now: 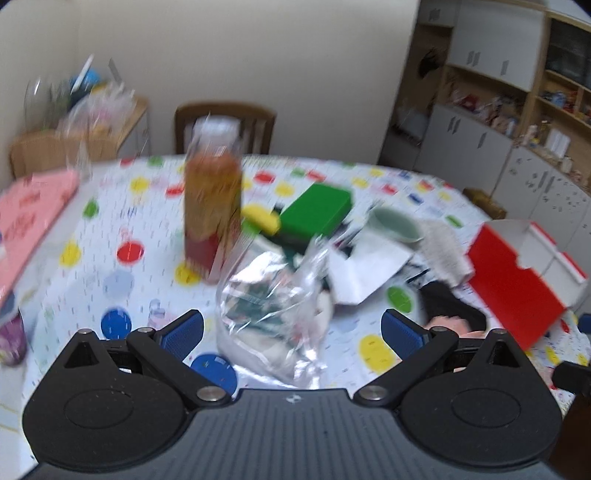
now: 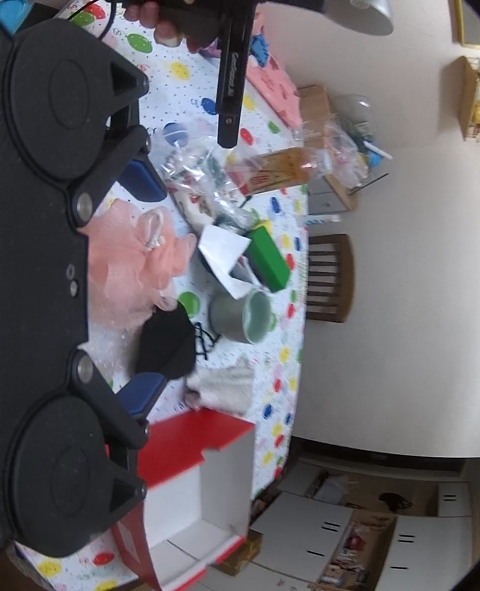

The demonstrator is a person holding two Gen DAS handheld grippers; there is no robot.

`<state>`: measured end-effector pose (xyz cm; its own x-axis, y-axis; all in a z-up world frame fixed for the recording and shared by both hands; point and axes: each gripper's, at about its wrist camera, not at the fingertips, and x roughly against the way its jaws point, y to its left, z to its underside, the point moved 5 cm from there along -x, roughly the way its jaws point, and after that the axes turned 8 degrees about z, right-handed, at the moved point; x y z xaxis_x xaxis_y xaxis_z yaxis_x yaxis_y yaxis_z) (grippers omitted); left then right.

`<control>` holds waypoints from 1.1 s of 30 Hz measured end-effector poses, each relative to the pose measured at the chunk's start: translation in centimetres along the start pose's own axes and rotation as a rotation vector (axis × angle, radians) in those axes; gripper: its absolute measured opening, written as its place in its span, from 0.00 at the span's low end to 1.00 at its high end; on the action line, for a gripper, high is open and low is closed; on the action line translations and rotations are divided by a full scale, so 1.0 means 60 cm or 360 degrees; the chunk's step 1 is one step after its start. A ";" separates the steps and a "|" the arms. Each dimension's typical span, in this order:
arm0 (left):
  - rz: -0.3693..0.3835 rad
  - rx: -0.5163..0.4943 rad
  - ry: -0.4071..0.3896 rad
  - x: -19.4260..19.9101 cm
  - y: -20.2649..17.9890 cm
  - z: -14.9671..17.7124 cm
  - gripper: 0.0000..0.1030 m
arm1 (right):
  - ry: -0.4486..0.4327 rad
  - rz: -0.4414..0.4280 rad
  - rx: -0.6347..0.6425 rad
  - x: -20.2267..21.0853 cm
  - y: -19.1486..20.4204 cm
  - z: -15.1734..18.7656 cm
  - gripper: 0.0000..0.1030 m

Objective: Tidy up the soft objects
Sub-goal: 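Grasp the pink mesh puff with the right gripper while the left gripper grasps the clear plastic bag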

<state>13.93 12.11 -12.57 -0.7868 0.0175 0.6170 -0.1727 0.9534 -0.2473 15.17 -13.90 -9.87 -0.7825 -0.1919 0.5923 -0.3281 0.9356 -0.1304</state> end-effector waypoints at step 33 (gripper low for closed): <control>-0.0011 0.0128 0.0195 -0.082 0.025 0.064 0.34 | 0.0283 0.0125 0.0236 -0.165 0.090 0.044 0.38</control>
<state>15.30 12.33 -18.85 -0.7082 0.0523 0.7041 -0.2288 0.9265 -0.2989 19.74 -7.73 -18.55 -0.7076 -0.0526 0.7046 -0.3543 0.8892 -0.2894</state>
